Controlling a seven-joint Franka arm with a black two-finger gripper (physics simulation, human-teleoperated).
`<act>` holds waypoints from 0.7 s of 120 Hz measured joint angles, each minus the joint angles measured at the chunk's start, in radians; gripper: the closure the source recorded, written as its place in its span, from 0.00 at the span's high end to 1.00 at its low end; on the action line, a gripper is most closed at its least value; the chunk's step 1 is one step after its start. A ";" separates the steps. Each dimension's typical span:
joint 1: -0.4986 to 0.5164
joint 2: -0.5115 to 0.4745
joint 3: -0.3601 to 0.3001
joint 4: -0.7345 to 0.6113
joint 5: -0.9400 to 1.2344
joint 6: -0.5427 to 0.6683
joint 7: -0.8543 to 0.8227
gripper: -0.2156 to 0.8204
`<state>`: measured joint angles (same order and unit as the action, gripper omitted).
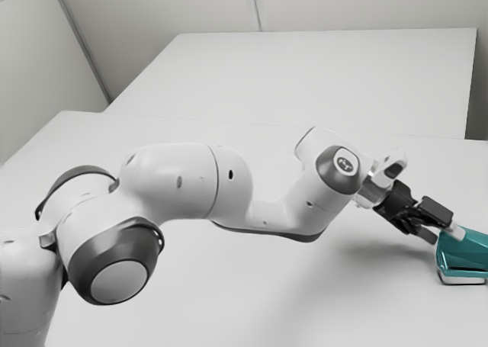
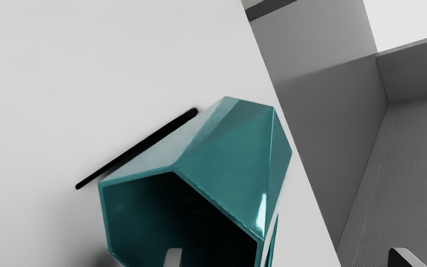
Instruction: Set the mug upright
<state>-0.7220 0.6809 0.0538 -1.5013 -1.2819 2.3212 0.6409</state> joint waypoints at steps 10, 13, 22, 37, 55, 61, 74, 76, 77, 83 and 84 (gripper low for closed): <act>0.000 0.034 -0.001 0.048 -0.001 -0.005 0.009 0.79; 0.000 0.044 -0.002 0.061 -0.001 -0.006 0.012 0.79; -0.001 0.081 -0.004 0.111 -0.002 -0.009 0.018 0.79; -0.008 0.119 -0.006 0.163 -0.001 -0.012 0.025 0.74; -0.017 0.132 -0.005 0.186 0.002 -0.013 0.027 0.46; -0.018 0.133 -0.005 0.191 0.004 -0.013 0.027 0.35; -0.021 0.132 -0.004 0.196 0.006 -0.014 0.026 0.20; -0.021 0.132 -0.004 0.196 0.007 -0.014 0.025 0.19; -0.021 0.132 -0.004 0.196 0.007 -0.014 0.025 0.18; -0.022 0.132 -0.004 0.199 0.008 -0.014 0.025 0.14; -0.022 0.132 -0.004 0.200 0.008 -0.014 0.025 0.14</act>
<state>-0.7440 0.8127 0.0502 -1.3015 -1.2738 2.3076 0.6656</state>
